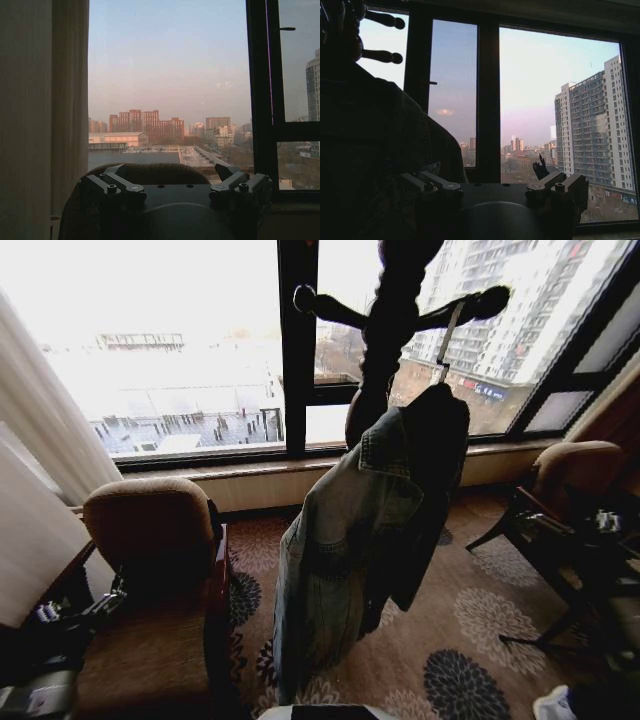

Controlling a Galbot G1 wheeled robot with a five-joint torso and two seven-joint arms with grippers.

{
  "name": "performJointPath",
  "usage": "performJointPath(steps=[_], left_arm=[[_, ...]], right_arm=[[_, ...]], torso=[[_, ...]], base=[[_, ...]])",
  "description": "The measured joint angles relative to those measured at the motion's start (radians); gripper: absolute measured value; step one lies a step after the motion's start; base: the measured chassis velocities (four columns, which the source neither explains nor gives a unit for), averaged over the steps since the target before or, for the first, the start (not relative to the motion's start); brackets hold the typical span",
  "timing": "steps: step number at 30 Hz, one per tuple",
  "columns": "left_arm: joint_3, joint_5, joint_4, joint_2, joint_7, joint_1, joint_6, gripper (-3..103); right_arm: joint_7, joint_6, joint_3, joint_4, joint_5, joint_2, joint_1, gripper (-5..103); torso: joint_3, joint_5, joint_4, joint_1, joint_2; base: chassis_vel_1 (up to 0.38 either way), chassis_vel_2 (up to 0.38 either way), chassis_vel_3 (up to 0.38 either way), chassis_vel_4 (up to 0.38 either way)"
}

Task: Pick up the clothes from the bed and hang them on the clothes hanger.

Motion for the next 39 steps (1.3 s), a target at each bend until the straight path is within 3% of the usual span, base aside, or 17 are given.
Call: performJointPath(steps=[9,18,39], left_arm=[[0.000,0.000,0.000,0.000,0.000,0.000,0.000,100],[0.000,0.000,0.000,0.000,0.000,0.000,0.000,100],[0.000,0.000,0.000,0.000,0.000,0.000,0.000,100]], right_arm=[[-0.026,0.024,0.012,-0.095,0.009,-0.071,0.011,100],[-0.045,0.028,-0.078,-0.168,-0.047,-0.142,0.102,100],[-0.044,0.019,-0.138,-0.173,-0.099,-0.135,0.126,100]], torso=[[0.000,0.0001,0.0001,0.000,0.000],[0.000,0.0003,0.0003,0.000,0.000],[0.000,0.0000,0.0001,0.000,0.000]], base=[[0.000,0.000,0.000,0.000],[0.000,0.000,0.000,0.000],[0.000,0.000,0.000,0.000]])
